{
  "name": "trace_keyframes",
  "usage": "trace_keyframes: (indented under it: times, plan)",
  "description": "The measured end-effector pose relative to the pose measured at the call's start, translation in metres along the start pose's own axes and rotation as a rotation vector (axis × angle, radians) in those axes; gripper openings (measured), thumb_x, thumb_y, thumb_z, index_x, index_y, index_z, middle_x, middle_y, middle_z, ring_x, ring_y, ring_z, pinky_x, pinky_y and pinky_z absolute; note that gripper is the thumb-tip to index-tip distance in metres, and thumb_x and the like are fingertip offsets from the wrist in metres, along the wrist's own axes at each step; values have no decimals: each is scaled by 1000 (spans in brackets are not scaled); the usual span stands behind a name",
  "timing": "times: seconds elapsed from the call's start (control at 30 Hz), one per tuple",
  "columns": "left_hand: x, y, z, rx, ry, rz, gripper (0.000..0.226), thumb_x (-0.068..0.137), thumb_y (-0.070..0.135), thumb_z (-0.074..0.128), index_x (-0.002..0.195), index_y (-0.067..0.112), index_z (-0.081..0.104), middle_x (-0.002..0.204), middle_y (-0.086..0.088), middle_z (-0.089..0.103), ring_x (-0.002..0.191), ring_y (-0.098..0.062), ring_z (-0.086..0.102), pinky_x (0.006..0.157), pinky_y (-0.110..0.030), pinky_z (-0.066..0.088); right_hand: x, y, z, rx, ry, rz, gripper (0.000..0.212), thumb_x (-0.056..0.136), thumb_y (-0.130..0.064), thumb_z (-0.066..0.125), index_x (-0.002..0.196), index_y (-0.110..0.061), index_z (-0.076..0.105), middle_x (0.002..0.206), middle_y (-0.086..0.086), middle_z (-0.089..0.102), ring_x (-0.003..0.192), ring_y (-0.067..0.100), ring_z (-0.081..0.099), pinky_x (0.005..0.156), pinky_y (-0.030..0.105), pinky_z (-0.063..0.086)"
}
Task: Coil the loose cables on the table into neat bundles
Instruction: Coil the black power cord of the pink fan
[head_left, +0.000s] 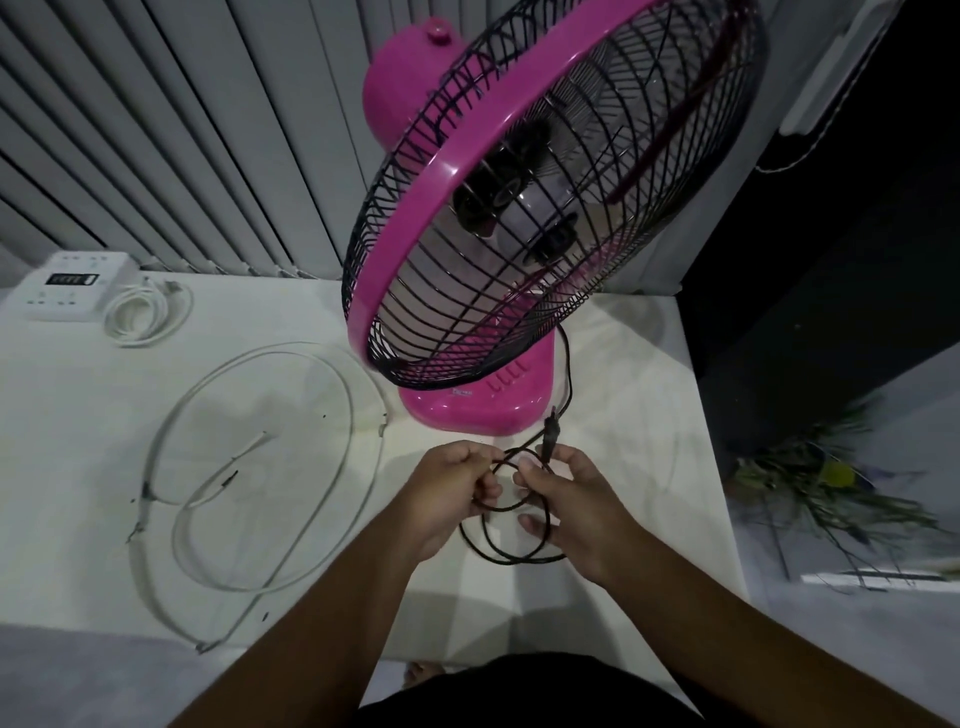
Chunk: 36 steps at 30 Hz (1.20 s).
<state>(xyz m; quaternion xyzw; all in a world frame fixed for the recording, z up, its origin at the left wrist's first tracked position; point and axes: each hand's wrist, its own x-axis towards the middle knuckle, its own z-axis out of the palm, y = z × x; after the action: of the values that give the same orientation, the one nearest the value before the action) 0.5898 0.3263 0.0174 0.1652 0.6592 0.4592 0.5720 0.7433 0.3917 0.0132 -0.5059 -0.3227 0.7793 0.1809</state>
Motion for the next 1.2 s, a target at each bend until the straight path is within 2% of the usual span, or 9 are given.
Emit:
trace_keyframes:
  times: [0.13,0.23,0.3,0.37,0.47,0.7,0.9,1.07,1.2]
  plan:
    - [-1,4,0,62,-26,-47,23,99,11,46,112,9,66,68,-3,61,61,-14,58,63,-31,50,-1,2,3,-42,-13,0,22,89,-22,76,108,-20,65,86,2,72,75,12,66,61,30,56]
    - [-2,7,-2,141,-59,-60,29,100,34,55,101,9,71,58,3,51,52,-12,50,56,-27,46,-2,0,4,-78,-22,-25,24,86,-24,80,105,-17,67,89,2,73,75,11,68,60,29,55]
    - [-2,8,-3,232,-77,-45,36,98,44,58,91,11,69,59,2,53,53,-12,52,58,-28,48,-1,-1,4,-117,-30,-44,26,85,-30,80,104,-16,68,89,0,74,79,12,68,62,29,56]
    - [-2,9,-5,257,-78,-56,32,100,40,58,84,12,61,62,1,56,58,-14,58,66,-32,56,-1,-1,4,-122,-31,-52,19,89,-36,76,96,-20,69,90,-2,74,82,14,69,64,31,56]
    - [0,9,-5,146,-14,-115,31,105,32,48,85,9,53,66,-4,54,58,-18,65,77,-40,62,0,-1,2,-80,-54,-67,15,95,-38,67,90,-24,67,94,-1,74,84,18,69,65,34,56]
    - [7,12,1,-226,205,-238,25,106,24,47,90,5,52,64,-5,46,53,-16,56,50,-27,54,0,4,0,-180,-191,-232,12,99,-28,63,104,-30,74,95,2,68,83,15,68,71,29,57]
    - [11,10,2,-426,184,-316,22,100,25,60,93,4,61,61,-2,49,50,-12,53,49,-24,53,-1,6,2,-255,-251,-249,22,100,-36,54,109,-32,74,93,3,65,79,11,60,73,27,54]
    - [12,12,-1,-551,90,-357,24,97,30,64,86,8,62,64,-3,62,59,-12,56,55,-24,52,2,7,-3,-358,-192,-323,25,95,-18,68,104,-39,79,85,-4,73,80,10,68,76,29,59]
    - [11,9,-2,-515,63,-269,23,97,30,64,94,8,65,71,-5,67,62,-13,60,56,-25,52,4,8,-6,-285,-145,-318,24,90,-12,74,104,-31,80,82,-3,67,82,13,69,74,30,58]
